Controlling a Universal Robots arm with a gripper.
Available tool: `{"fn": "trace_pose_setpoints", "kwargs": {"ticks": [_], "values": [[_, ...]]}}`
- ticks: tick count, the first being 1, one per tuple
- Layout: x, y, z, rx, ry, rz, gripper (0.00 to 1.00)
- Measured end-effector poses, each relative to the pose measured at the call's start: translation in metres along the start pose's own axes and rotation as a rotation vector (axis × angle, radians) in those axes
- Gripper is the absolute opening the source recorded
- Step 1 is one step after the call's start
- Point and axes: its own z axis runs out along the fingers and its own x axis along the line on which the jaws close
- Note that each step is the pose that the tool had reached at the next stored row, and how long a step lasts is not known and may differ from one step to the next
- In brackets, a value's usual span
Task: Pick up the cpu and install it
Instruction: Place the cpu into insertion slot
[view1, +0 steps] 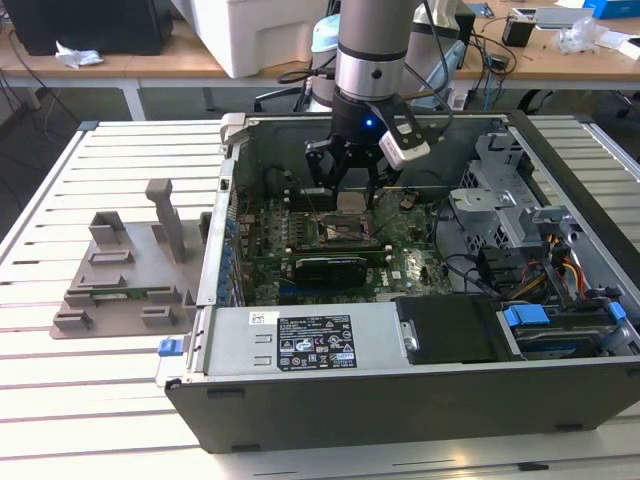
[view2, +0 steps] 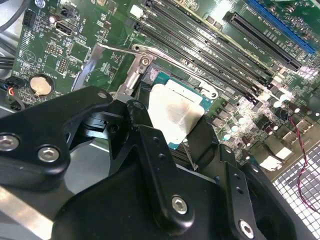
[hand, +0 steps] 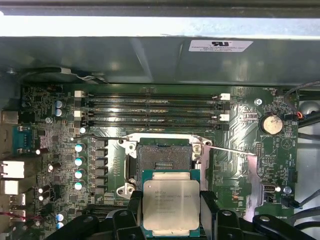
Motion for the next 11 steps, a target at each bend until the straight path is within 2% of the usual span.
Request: {"fn": "trace_pose_setpoints", "kwargs": {"ticks": [4,8,11], "values": [[-0.0001,0.0000,0.0000,0.0000,0.0000,0.002,0.55],[-0.0001,0.0000,0.0000,-0.0006,0.0005,0.023,0.55],[-0.0001,0.0000,0.0000,-0.0014,0.0015,0.065,0.55]]}}
